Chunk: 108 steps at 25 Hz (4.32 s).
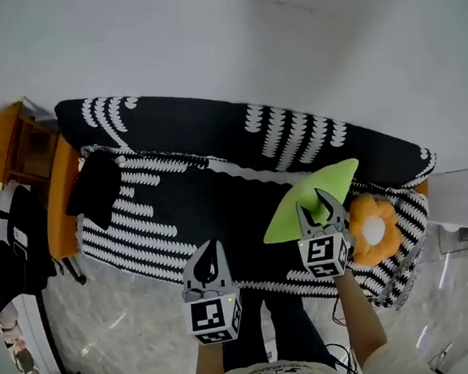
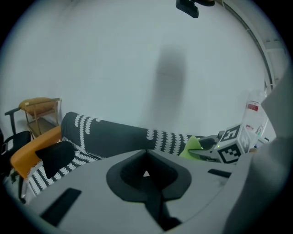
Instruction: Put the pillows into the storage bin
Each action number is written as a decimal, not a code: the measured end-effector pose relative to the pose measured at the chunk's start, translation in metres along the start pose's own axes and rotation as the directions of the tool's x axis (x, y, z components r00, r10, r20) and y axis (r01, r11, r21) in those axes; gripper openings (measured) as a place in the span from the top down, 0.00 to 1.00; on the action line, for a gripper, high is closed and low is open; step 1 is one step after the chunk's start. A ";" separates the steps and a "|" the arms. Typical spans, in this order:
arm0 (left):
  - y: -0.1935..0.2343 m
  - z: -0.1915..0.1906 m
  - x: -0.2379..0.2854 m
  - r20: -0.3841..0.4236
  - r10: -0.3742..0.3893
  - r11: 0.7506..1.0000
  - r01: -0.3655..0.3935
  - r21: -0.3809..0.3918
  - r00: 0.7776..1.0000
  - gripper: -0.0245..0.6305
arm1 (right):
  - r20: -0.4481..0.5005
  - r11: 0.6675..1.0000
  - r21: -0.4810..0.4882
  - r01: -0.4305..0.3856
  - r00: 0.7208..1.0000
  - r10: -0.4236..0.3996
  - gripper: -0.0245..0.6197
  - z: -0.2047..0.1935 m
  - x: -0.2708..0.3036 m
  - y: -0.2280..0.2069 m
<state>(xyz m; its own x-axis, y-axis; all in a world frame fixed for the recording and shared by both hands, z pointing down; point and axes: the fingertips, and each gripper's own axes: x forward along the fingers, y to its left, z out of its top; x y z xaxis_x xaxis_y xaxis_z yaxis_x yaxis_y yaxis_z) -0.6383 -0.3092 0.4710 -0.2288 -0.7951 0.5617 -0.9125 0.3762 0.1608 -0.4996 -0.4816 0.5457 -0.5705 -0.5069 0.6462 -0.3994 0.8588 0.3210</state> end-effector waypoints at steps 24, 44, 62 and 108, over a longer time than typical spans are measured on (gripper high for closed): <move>-0.293 0.056 -0.110 -0.026 -0.694 0.664 0.654 0.362 0.720 0.94 | -0.246 0.453 0.627 0.634 0.713 -0.657 0.66 -0.105 -0.428 -0.062; -0.585 -0.245 -0.449 -0.463 -0.866 -0.037 0.899 0.437 0.189 0.94 | -0.747 -0.251 0.487 0.836 0.250 -0.616 0.66 -0.407 -0.841 0.197; -0.615 -0.486 -0.601 -0.741 -0.670 -0.376 0.844 0.383 0.038 0.94 | -0.907 -0.461 0.401 0.791 0.273 -0.320 0.66 -0.598 -0.887 0.464; -0.565 -0.757 -0.455 -0.915 -0.389 -0.395 0.878 0.272 0.109 0.94 | -0.795 -0.469 0.561 0.682 0.601 -0.079 0.34 -0.909 -0.622 0.551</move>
<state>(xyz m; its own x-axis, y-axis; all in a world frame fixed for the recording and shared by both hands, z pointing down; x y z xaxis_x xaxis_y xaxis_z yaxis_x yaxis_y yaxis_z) 0.2383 0.1995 0.7389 0.6405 0.2025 0.7408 0.0673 -0.9757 0.2086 0.2875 0.3755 0.9499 0.2595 -0.3127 0.9137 -0.6044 -0.7905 -0.0988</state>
